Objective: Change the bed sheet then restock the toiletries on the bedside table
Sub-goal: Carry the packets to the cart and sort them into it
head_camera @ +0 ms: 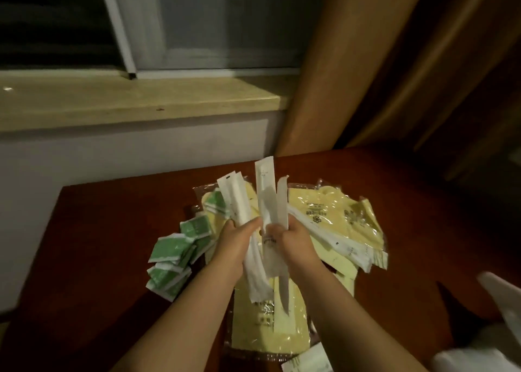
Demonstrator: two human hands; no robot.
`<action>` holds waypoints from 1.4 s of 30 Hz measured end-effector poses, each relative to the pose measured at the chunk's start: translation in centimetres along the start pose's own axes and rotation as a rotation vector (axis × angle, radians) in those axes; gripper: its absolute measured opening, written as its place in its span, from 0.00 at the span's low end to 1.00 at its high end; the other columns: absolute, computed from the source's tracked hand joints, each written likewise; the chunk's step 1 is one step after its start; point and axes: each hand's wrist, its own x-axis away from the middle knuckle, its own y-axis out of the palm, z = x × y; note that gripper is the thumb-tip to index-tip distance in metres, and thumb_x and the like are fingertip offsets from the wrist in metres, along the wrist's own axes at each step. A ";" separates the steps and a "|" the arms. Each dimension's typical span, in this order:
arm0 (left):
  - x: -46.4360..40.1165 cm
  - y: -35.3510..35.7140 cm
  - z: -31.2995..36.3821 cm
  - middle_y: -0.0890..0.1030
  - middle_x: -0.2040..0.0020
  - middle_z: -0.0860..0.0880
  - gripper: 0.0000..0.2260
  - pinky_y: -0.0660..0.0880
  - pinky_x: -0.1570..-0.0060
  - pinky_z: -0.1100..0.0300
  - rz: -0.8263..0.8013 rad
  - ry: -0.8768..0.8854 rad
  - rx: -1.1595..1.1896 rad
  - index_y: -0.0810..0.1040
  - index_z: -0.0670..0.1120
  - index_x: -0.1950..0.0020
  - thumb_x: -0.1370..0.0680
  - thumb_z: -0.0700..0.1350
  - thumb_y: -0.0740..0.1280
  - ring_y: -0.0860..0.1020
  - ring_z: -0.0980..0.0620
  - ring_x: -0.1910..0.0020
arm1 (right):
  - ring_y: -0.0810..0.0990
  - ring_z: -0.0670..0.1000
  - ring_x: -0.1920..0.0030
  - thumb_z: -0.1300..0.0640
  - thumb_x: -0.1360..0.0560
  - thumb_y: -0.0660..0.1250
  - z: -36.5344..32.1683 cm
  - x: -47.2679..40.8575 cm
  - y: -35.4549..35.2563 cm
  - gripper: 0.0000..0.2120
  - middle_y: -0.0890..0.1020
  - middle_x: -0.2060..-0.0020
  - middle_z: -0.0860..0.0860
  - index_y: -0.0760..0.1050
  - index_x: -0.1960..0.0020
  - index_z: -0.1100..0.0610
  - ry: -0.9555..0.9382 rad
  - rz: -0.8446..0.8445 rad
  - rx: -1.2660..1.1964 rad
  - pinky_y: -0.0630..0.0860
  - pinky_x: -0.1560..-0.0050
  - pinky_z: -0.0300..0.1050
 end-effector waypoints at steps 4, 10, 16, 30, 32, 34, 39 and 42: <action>3.2 2.1 0.1 0.82 0.52 0.43 0.10 0.77 0.47 0.45 -0.209 0.081 -0.121 0.77 0.47 0.47 0.27 0.44 0.71 0.80 0.42 0.52 | 0.75 0.48 0.62 0.63 0.25 0.61 0.9 5.2 -2.3 0.08 0.77 0.62 0.49 0.75 0.50 0.54 0.009 0.168 0.003 0.71 0.65 0.40; 12.2 5.6 -4.1 0.81 0.53 0.43 0.15 0.77 0.51 0.50 -0.500 0.073 -0.328 0.74 0.42 0.44 0.28 0.42 0.72 0.80 0.42 0.53 | 0.79 0.52 0.53 0.52 0.20 0.58 4.3 15.3 -5.4 0.08 0.80 0.53 0.52 0.75 0.49 0.52 0.161 0.563 -0.283 0.76 0.53 0.47; 24.4 9.8 -10.9 0.82 0.53 0.42 0.19 0.79 0.50 0.46 -0.939 -0.083 -0.429 0.76 0.41 0.41 0.29 0.48 0.72 0.81 0.44 0.55 | 0.78 0.49 0.59 0.52 0.18 0.52 6.2 28.2 -11.4 0.14 0.80 0.59 0.52 0.75 0.52 0.53 0.157 0.900 -0.420 0.74 0.63 0.40; 69.9 9.7 -34.7 0.83 0.53 0.40 0.13 0.78 0.57 0.55 -1.727 -0.240 -0.542 0.77 0.39 0.41 0.26 0.36 0.67 0.82 0.44 0.55 | 0.76 0.47 0.54 0.52 0.18 0.54 19.8 78.6 -15.4 0.13 0.78 0.52 0.50 0.73 0.41 0.56 0.384 1.513 -0.222 0.71 0.56 0.38; 76.7 8.1 -38.4 0.82 0.53 0.39 0.17 0.77 0.62 0.56 -1.727 -0.295 -0.569 0.75 0.37 0.39 0.27 0.35 0.68 0.81 0.44 0.56 | 0.76 0.50 0.46 0.51 0.18 0.54 21.9 86.5 -14.2 0.17 0.77 0.43 0.53 0.74 0.37 0.57 0.451 1.563 -0.237 0.72 0.44 0.43; 82.6 6.6 -41.2 0.81 0.52 0.40 0.18 0.77 0.62 0.57 -1.741 -0.366 -0.601 0.75 0.40 0.39 0.28 0.35 0.69 0.81 0.44 0.56 | 0.75 0.52 0.39 0.50 0.18 0.54 23.6 93.0 -13.3 0.17 0.76 0.39 0.52 0.73 0.35 0.55 0.474 1.609 -0.245 0.70 0.35 0.52; 93.1 6.5 -46.6 0.81 0.55 0.43 0.15 0.77 0.62 0.57 -1.770 -0.383 -0.638 0.75 0.42 0.41 0.28 0.34 0.66 0.80 0.46 0.58 | 0.78 0.55 0.44 0.53 0.19 0.56 28.0 103.1 -15.2 0.12 0.80 0.44 0.54 0.76 0.41 0.52 0.454 1.702 -0.327 0.73 0.38 0.55; 97.5 8.6 -49.6 0.80 0.55 0.43 0.16 0.78 0.57 0.52 -1.761 -0.349 -0.657 0.74 0.43 0.41 0.27 0.34 0.66 0.79 0.44 0.56 | 0.80 0.56 0.47 0.56 0.20 0.57 30.3 106.8 -18.1 0.12 0.81 0.48 0.56 0.77 0.42 0.55 0.453 1.762 -0.328 0.75 0.42 0.55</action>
